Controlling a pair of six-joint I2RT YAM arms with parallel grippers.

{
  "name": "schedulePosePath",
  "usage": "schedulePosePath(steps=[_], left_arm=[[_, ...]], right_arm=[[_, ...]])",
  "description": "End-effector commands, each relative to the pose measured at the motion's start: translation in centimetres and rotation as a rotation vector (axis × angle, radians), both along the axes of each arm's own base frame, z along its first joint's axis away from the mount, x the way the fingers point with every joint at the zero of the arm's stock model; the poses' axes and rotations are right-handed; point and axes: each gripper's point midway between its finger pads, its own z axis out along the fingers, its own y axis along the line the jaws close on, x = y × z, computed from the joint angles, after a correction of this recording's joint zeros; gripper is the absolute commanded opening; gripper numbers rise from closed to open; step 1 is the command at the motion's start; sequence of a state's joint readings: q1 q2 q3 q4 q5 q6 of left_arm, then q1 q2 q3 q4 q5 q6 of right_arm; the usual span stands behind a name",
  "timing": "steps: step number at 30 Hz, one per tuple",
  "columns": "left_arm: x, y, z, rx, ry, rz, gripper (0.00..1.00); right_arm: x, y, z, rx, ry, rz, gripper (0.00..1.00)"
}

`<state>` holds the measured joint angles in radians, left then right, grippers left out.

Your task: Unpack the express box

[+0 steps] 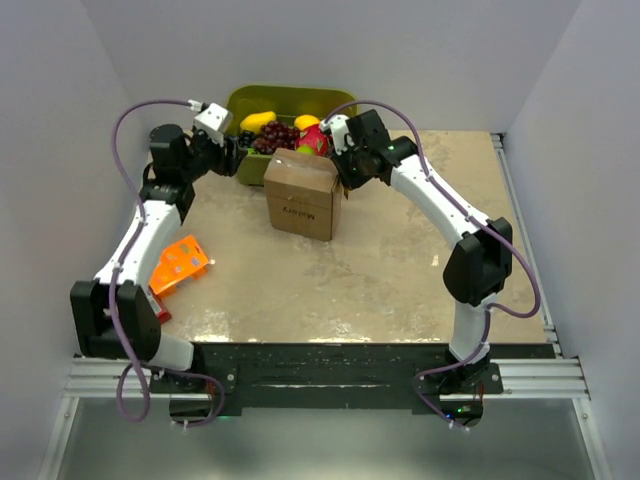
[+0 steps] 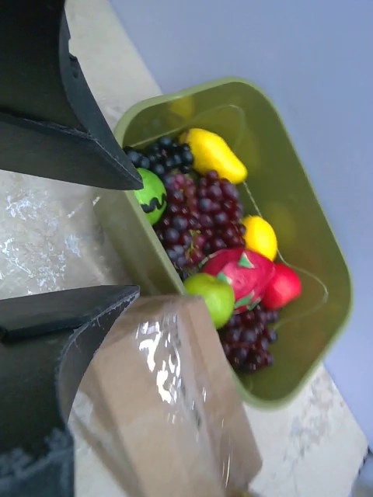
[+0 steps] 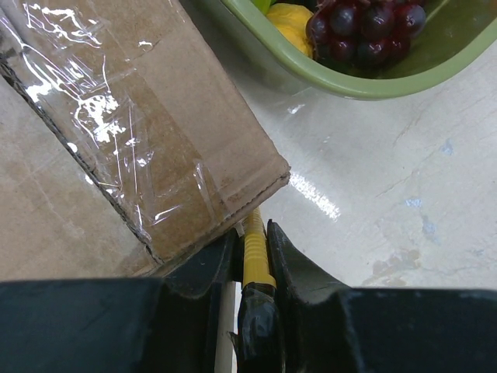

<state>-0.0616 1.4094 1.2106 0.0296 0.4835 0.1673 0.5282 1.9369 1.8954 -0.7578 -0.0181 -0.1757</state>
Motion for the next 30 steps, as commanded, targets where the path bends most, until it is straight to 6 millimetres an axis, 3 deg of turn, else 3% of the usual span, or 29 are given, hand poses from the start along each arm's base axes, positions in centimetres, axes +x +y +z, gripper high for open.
schedulePosePath(steps=[1, 3, 7, 16, 21, 27, 30], left_arm=[[1.9, -0.8, -6.1, -0.098, 0.187, 0.024, 0.56], [1.6, -2.2, -7.8, -0.11, 0.217, -0.026, 0.55], [-0.4, -5.7, -8.5, -0.113, 0.22, -0.166, 0.56], [-6.6, -8.9, -8.6, -0.101, 0.26, -0.342, 0.55], [-9.6, -8.5, -9.5, -0.074, 0.315, -0.351, 0.56], [-8.2, -5.5, -9.9, 0.008, 0.339, -0.233, 0.59], [-7.9, -2.8, -8.9, 0.074, 0.365, -0.236, 0.59]], right_arm=[[0.4, 0.7, 4.5, 0.067, -0.106, 0.004, 0.0], [0.6, 0.8, 4.8, 0.072, -0.116, 0.005, 0.0], [0.9, 1.2, 5.2, 0.088, -0.125, 0.013, 0.0], [0.9, 1.7, 5.5, 0.106, -0.128, 0.031, 0.0], [0.7, 2.1, 4.7, 0.119, -0.1, 0.039, 0.0], [0.7, 2.4, 4.3, 0.126, -0.076, 0.043, 0.0], [1.0, 0.9, 5.1, 0.083, -0.111, 0.002, 0.0]])
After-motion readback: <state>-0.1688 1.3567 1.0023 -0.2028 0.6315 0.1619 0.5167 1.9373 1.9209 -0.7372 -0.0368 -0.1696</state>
